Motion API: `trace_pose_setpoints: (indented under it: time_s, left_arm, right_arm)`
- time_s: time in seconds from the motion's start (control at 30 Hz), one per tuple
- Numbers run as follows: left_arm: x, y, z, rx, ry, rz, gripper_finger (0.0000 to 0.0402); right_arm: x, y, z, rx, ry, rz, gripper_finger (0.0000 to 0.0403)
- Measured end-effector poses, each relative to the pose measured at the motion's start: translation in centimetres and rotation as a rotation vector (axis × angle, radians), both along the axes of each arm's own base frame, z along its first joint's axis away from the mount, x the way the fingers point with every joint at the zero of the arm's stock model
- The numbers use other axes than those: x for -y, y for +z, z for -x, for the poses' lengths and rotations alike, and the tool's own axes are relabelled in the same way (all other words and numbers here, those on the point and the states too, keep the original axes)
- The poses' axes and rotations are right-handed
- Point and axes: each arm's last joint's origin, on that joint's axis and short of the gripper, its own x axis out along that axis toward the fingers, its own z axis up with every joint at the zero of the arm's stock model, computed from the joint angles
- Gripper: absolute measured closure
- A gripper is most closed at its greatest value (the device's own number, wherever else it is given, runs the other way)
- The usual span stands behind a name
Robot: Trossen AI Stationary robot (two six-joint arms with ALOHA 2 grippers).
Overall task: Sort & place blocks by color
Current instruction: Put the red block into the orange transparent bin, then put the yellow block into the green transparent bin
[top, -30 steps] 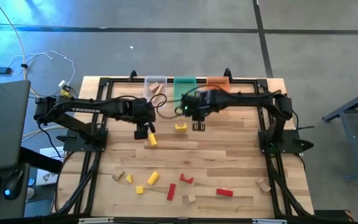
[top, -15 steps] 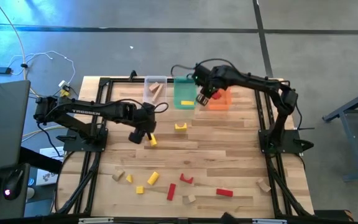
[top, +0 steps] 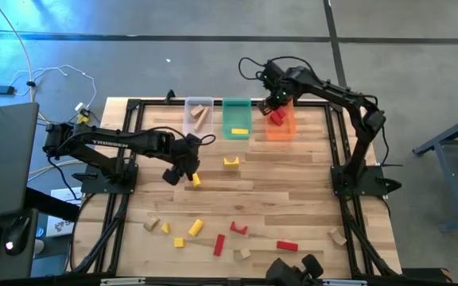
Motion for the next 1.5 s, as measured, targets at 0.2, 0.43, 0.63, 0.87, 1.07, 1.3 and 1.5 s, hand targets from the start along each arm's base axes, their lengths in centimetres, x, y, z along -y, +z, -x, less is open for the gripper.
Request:
trace_pose_setpoints:
  time_s: [0.2,0.43,0.63,0.87,1.07,1.3,1.5]
  left_arm:
    - [0.0,0.0,-0.1,0.005,-0.048,-0.015,0.0194]
    - [0.7,0.1,-0.3,0.020,-0.055,-0.012,0.0195]
    - [1.5,0.1,-0.4,0.017,-0.088,-0.018,0.0201]
    - [1.7,-0.3,-0.8,0.006,-0.091,-0.017,0.0202]
    - [2.0,-2.4,-1.7,-0.088,-0.112,-0.012,0.0202]
    - [2.3,-4.4,-2.5,-0.181,-0.147,-0.071,0.0202]
    - [2.3,-5.5,-2.8,-0.224,-0.151,-0.067,0.0202]
  right_arm:
    - [0.6,-0.1,0.4,0.039,-0.074,-0.042,0.0317]
    - [1.4,-2.4,-0.2,-0.033,-0.087,-0.066,0.0307]
    - [1.8,-4.0,-0.7,-0.054,-0.099,-0.104,0.0301]
    - [1.9,-4.7,-0.8,-0.073,-0.107,-0.118,0.0261]
    - [1.7,-4.7,-0.7,-0.090,-0.099,-0.139,0.0227]
    - [0.9,-4.8,-1.1,-0.094,-0.052,-0.172,0.0221]
    - [0.4,-4.8,-1.5,-0.100,-0.013,-0.169,0.0220]
